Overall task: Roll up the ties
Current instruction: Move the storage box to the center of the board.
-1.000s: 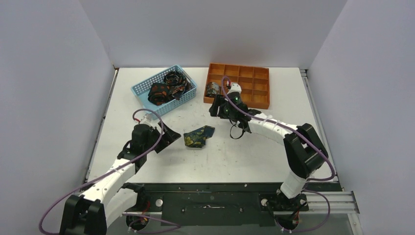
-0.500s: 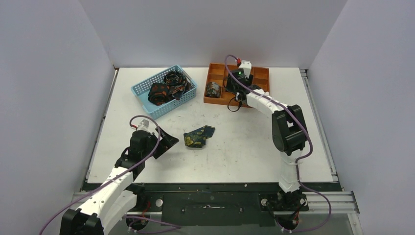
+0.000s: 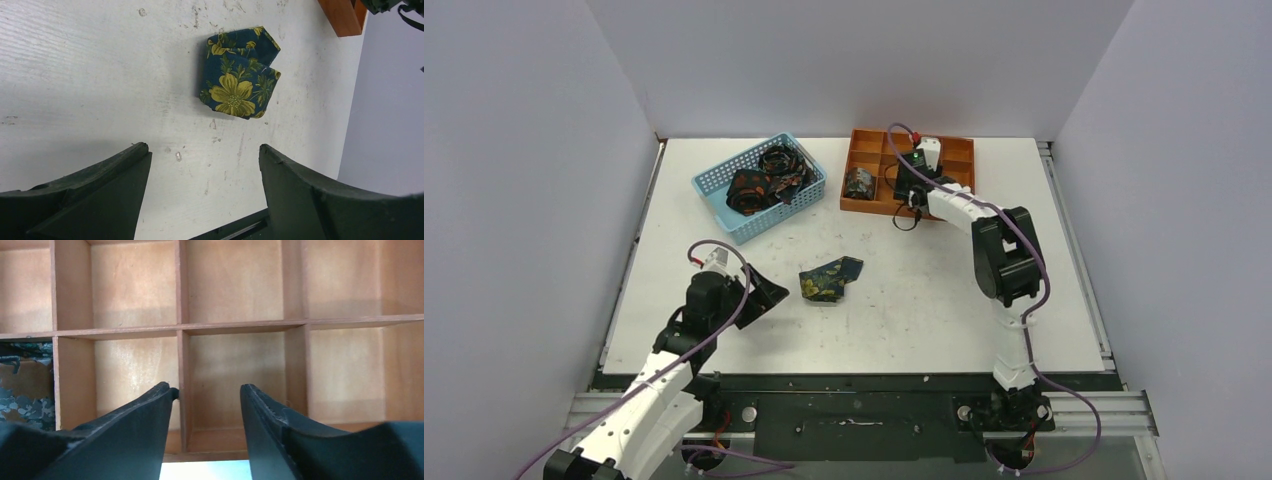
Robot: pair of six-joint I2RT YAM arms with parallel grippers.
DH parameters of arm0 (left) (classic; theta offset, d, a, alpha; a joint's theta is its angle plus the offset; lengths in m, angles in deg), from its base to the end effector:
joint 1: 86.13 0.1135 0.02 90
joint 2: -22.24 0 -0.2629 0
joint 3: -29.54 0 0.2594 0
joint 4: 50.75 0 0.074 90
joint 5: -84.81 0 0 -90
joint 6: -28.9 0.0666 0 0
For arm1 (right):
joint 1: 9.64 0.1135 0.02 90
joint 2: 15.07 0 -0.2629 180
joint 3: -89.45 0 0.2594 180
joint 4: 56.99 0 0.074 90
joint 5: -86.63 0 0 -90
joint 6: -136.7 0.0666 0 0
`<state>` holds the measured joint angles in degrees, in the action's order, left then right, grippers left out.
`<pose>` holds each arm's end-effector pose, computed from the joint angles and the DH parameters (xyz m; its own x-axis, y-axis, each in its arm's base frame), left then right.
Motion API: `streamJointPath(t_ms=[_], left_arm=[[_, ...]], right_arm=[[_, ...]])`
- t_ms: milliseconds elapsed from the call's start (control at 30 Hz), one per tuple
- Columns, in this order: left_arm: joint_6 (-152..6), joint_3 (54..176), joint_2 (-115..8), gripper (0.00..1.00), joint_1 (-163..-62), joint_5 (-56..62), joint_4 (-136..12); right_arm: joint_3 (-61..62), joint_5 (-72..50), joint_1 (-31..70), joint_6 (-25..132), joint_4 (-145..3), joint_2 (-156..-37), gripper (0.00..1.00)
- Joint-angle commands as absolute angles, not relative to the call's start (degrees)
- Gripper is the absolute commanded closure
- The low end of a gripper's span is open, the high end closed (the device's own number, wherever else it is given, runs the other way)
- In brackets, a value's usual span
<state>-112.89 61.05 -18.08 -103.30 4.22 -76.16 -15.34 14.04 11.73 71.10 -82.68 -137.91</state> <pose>0.1797 -0.0669 0.1653 -0.6627 -0.6066 -0.4392 -0.1622 0.6888 -0.7066 0.4809 0.1668 0.1589 -0.6468 0.1702 -0.7434 0.1327 0.9850 0.1101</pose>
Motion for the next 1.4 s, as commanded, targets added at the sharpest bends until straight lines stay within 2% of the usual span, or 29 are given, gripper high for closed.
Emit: streamJointPath(t_ms=[0,133,267,433,533,700,833,1033,1367], left_arm=[[-111.6,61.3,-15.5,0.23,-104.3,3.6,-76.5],[-111.6,60.9,-16.8,0.25,-106.7,3.5,-74.8],[-111.5,61.2,-20.4,0.26,-110.5,2.1,-73.6],[-111.3,60.7,-22.5,0.27,-112.8,1.1,-71.7],[-109.8,60.8,-23.6,0.29,-114.1,1.0,-71.2],[-108.1,61.9,-28.1,0.31,-117.6,-3.0,-70.2],[-109.3,62.5,-31.5,0.32,-118.8,-4.7,-67.7],[-104.9,65.8,-35.5,0.33,-118.8,-8.0,-65.8],[-101.5,70.4,-45.9,0.35,-119.5,-2.0,-60.5]], right_arm=[[-15.9,13.1,12.1,71.0,-85.0,-140.9,0.52],[-15.4,13.1,12.5,70.6,-85.2,-141.8,0.59],[-14.3,13.2,12.6,70.7,-85.1,-142.0,0.62],[-11.9,12.7,13.1,71.4,-84.9,-140.6,0.79],[-7.9,12.1,13.5,72.8,-83.4,-138.2,0.84],[-0.7,10.7,15.5,74.3,-80.4,-134.7,0.88],[1.5,10.8,18.0,74.6,-79.2,-134.2,0.95],[0.4,11.3,20.4,73.5,-79.7,-135.5,0.95],[-0.4,8.8,25.1,72.6,-78.6,-135.2,0.95]])
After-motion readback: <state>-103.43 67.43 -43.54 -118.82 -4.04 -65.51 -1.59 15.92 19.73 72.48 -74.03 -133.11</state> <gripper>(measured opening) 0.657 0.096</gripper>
